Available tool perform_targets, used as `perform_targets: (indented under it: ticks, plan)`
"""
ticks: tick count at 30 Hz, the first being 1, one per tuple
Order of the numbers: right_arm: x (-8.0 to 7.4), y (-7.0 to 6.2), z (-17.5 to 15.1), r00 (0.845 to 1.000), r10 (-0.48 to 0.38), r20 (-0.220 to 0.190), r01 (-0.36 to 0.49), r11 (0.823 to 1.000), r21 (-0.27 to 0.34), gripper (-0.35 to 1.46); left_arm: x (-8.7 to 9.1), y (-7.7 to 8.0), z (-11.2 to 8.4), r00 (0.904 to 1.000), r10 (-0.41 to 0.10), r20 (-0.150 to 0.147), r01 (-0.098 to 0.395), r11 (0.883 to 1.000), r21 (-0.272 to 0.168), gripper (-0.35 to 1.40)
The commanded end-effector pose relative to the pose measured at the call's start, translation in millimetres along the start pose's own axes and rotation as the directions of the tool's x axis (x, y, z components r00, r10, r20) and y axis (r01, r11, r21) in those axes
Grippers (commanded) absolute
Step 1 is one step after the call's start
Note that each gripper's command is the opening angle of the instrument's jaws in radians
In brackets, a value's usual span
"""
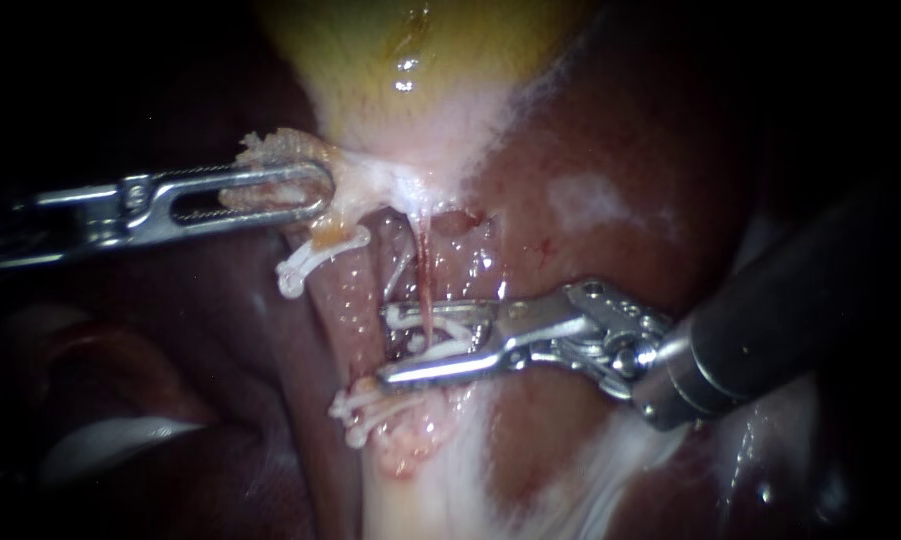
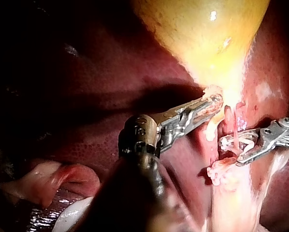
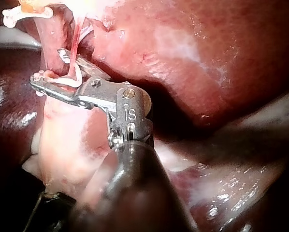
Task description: Clipping second clip right tube
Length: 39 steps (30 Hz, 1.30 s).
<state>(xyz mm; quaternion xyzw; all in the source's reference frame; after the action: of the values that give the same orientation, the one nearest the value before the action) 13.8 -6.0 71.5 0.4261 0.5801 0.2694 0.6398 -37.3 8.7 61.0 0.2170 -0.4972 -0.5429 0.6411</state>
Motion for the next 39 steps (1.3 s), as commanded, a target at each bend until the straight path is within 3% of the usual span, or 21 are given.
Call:
perform_targets:
  ticks: [1,12,26,30,33,39]
  plan:
    - [0.0,-0.2,0.1,1.000,-0.001,0.003,0.001,1.000,0.007,0.48,0.0,0.0,0.0,1.0000,0.000,0.000,0.000,1.000,0.001,-0.10]
    - [0.6,-1.8,0.4,1.000,0.007,-0.016,-0.007,0.999,0.047,0.48,0.0,0.0,0.0,1.0000,0.000,0.000,0.000,1.000,0.001,-0.10]
    - [0.6,-1.8,0.4,1.000,0.010,-0.005,-0.010,0.997,0.071,0.42,0.0,0.0,0.0,1.0000,0.000,0.000,0.000,1.000,0.001,-0.10]
    - [0.7,-1.4,0.1,1.000,0.022,-0.014,-0.021,0.999,0.049,0.19,0.0,0.0,0.0,1.0000,0.000,0.000,0.000,1.000,0.001,-0.10]
    - [0.6,-1.2,-0.7,0.997,0.069,-0.016,-0.068,0.997,0.046,-0.30,0.0,0.0,0.0,1.0000,0.000,0.000,0.000,1.000,0.001,-0.10]
    - [0.5,-1.1,-1.3,0.995,0.081,0.056,-0.080,0.997,-0.010,-0.35,0.0,0.0,0.0,1.0000,0.000,0.000,0.000,1.000,0.001,-0.10]
